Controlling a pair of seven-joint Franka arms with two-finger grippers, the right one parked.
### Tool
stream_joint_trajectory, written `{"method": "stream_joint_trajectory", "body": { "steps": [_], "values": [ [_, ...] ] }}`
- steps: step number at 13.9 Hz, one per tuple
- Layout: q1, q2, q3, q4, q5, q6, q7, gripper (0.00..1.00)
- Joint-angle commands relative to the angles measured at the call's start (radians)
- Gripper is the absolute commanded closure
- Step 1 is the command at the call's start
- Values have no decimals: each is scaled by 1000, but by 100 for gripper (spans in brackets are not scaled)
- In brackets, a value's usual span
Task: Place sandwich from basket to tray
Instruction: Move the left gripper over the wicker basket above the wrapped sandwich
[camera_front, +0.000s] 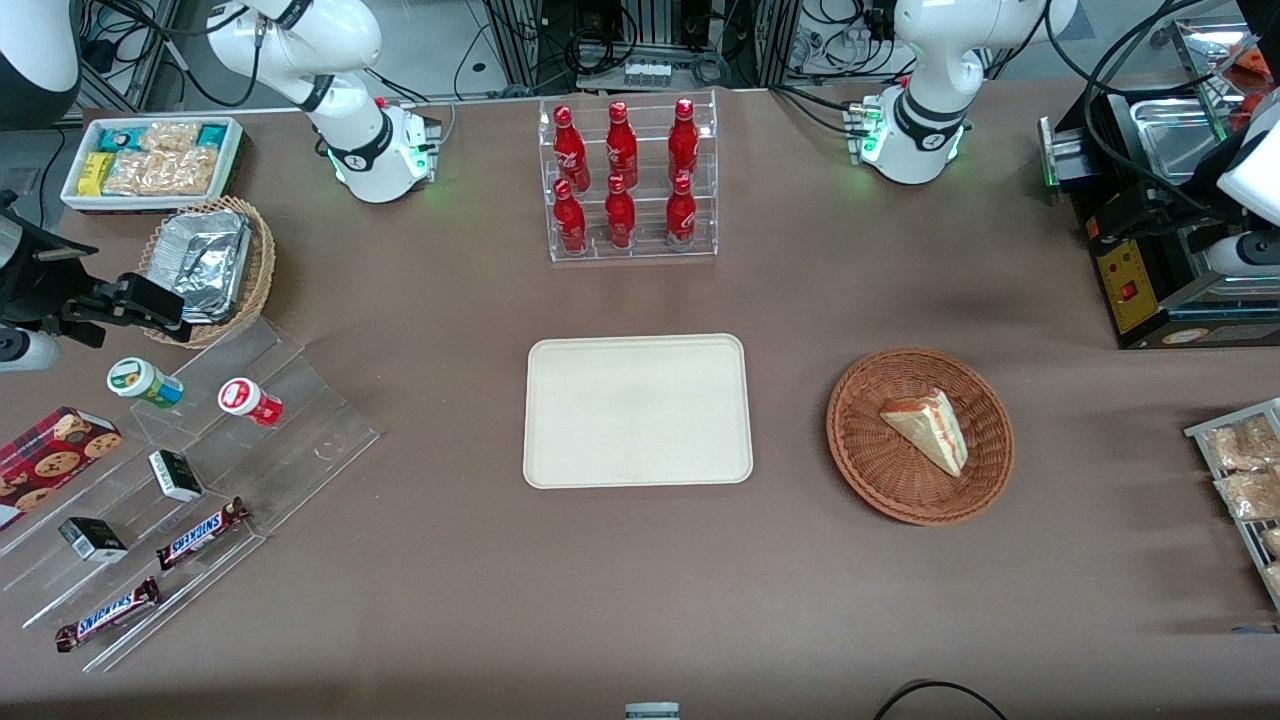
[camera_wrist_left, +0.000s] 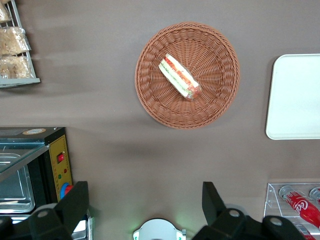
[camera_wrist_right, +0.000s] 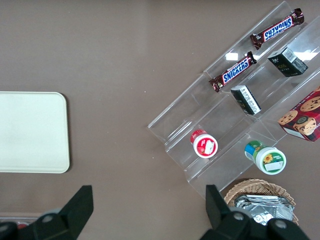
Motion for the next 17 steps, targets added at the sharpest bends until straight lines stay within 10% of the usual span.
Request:
{"method": "stream_joint_trajectory", "body": {
  "steps": [1,6,12,17],
  "values": [
    [-34,15,11,17,2,-18,3,0],
    [-22,116,11,-7,23,14,-146,0],
    [-34,172,8,-326,20,494,-780,0],
    [-38,150,-26,-599,19,816,-946,0]
  ]
}}
